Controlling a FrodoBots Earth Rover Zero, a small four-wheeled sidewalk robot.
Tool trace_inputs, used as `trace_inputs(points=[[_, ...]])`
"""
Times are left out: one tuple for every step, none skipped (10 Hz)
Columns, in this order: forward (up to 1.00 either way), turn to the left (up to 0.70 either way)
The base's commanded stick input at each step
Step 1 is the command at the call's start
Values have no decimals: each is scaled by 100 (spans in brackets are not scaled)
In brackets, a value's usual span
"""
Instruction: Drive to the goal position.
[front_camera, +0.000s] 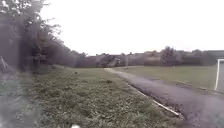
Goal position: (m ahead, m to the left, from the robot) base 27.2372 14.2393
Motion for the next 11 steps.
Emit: trace_inputs(points=[[0,0],[0,0],[0,0],[0,0],[-66,0],[-68,0],[-69,0],[-70,0],[-70,0],[-70,0],[-70,0]])
